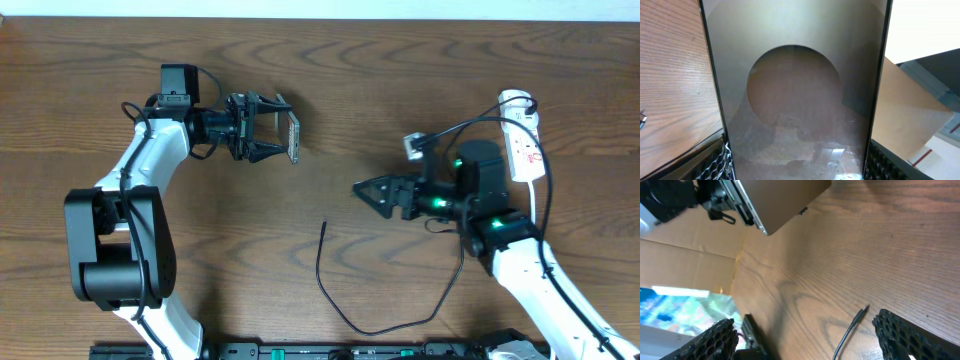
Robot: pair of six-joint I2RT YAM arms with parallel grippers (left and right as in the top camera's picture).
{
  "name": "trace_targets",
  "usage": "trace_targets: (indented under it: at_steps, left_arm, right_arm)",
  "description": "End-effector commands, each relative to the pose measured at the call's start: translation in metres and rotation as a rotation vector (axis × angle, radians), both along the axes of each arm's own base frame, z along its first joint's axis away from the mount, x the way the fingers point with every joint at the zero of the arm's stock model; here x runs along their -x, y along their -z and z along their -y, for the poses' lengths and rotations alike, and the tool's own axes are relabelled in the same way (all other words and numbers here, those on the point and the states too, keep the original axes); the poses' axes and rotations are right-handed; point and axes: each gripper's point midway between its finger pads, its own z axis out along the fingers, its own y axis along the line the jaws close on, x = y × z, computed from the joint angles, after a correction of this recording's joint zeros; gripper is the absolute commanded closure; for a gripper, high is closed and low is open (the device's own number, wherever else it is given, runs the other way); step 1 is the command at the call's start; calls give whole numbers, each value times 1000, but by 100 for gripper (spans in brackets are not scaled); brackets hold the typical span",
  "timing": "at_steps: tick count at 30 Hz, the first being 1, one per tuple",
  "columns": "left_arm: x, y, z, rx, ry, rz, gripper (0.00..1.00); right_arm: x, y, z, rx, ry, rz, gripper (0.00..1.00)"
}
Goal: Plug charger to phone and switch on socket
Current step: 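Bring the right gripper against the phone's bottom edge held by left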
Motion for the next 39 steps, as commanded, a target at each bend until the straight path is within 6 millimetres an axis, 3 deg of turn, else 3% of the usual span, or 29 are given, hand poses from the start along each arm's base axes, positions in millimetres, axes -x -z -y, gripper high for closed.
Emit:
trace_targets:
  at_steps: [1,12,19,24,28,34,39]
  left_arm:
    - [-5,-15,4,2,2,26,93]
    - [-3,-14,26,-3,11,-20,93]
    - [-10,-20,30,15,-6,-29,93]
    - [-11,-21,32,21,-10,-33,93]
    - [-10,-21,34,21,-4,-34,93]
    - [-7,-20,42,11,9,-36,92]
    - [-9,-11,48,-43,-9,-30,93]
  right_arm:
    - [-14,-12,-4,47,55,62,12]
    - [-36,-40,-5,67,119,156,16]
    - [-43,-39,-8,102,177,174,19]
    - [-47,-44,-22,89,188,217,18]
    - [-54,-37,-32,79,191,208,18]
    - [-63,-7,-49,96,132,132,24]
    - [-70,-10,-64,117,88,153,27]
